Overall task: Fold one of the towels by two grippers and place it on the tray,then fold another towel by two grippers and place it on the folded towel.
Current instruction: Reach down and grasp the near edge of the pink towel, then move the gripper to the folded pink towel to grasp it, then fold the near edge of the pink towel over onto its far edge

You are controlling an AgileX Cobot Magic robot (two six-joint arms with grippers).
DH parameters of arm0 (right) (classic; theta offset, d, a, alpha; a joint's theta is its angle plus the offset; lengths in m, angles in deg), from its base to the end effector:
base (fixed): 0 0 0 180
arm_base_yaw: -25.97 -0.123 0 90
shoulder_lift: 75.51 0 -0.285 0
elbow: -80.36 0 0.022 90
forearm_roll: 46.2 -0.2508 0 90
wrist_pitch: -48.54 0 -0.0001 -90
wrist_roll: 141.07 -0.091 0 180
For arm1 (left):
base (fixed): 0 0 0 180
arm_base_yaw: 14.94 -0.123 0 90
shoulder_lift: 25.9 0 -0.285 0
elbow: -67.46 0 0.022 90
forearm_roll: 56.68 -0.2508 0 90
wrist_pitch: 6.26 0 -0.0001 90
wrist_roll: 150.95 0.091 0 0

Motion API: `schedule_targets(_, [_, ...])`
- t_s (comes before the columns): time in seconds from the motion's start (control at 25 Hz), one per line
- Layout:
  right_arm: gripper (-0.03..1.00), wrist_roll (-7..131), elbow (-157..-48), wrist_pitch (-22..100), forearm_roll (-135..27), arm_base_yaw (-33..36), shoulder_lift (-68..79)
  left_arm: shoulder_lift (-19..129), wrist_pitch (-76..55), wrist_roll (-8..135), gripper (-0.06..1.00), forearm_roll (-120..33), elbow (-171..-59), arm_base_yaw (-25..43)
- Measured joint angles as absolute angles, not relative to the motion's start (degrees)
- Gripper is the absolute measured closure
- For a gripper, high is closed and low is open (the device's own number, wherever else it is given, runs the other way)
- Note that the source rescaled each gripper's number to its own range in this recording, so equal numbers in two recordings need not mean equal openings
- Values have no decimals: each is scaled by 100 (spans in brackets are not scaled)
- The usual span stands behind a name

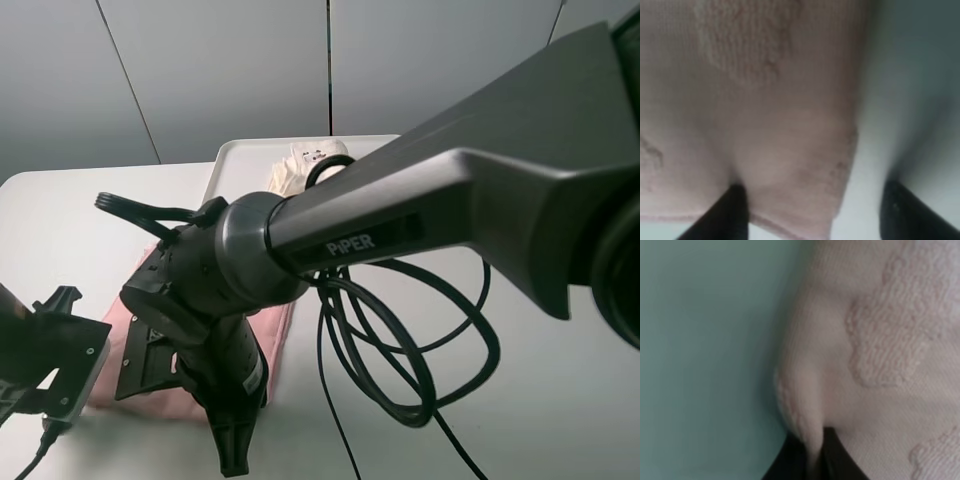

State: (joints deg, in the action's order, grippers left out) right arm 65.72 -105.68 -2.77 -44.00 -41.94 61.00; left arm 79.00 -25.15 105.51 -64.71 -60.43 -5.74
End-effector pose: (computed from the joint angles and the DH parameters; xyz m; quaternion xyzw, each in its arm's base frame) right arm 0.1563 0.3779 0.0822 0.7436 -0.6683 0.0193 0.0093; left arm 0.1963 -0.0276 0.0855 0.7257 0.6866 0.0406 0.0159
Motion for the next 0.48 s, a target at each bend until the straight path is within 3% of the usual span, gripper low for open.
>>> schedule_targets(0.08, [97, 6572, -10568, -290, -4400, -4194, 6100, 7900, -2324, 10551, 76, -6471, -6043, -574])
schedule_targets(0.12, [97, 6572, -10568, -290, -4400, -4194, 6100, 7900, -2270, 10551, 87, -6471, -6043, -574])
schedule_targets(0.48, [97, 6248, -10568, -336, -4530, -4146, 6064, 7655, -2375, 10349, 93, -6386, -5995, -574])
